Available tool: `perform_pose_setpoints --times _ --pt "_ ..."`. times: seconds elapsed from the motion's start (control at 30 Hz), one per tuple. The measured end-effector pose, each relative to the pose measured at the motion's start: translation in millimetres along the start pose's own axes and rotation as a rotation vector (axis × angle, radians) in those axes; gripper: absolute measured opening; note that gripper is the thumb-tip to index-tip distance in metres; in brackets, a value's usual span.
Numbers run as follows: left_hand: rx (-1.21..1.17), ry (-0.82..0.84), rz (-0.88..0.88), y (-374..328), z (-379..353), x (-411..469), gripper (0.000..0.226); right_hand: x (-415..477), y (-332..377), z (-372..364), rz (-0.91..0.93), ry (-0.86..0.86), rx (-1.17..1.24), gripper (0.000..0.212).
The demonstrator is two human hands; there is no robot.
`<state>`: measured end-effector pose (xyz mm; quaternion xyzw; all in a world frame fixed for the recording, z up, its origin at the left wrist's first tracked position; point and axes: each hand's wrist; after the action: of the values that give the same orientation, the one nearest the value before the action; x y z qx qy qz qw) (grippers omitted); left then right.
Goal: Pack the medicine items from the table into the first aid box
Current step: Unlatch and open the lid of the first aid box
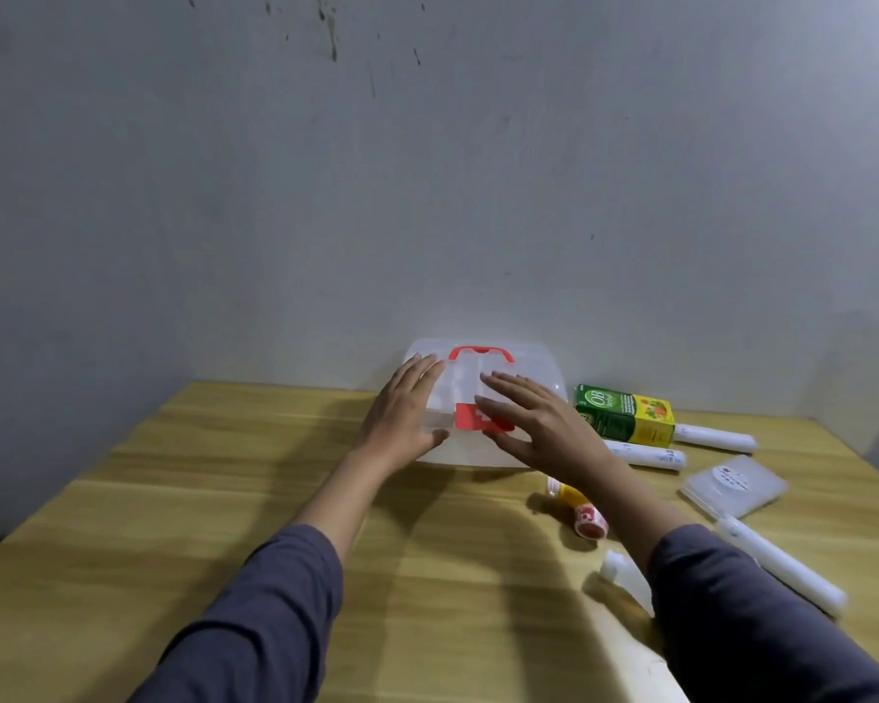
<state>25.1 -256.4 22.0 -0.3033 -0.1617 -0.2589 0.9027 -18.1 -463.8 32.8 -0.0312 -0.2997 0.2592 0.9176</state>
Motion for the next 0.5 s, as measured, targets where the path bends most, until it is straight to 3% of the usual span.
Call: perform_pose_setpoints --times 0.2,0.37,0.5 --pt "-0.165 -0.019 0.096 -3 -4 -1 0.097 1 2 3 -0.049 -0.058 0.137 0.038" --pt "-0.475 -0.134 0.284 -9 -8 -4 0.116 5 0 11 -0.135 -0.05 0.245 0.029" --pt "-0.638 -0.228 0.344 -6 -16 -5 0.114 9 -2 20 -0.163 -0.033 0.3 0.029"
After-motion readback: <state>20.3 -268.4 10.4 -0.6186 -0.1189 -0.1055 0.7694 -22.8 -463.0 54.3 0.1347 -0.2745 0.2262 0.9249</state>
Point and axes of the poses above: each hand's wrist, its own x-axis towards the middle knuckle, its own z-axis out of the back of the hand, y = z × x, and after that the axes turned 11 degrees about -x, right-handed
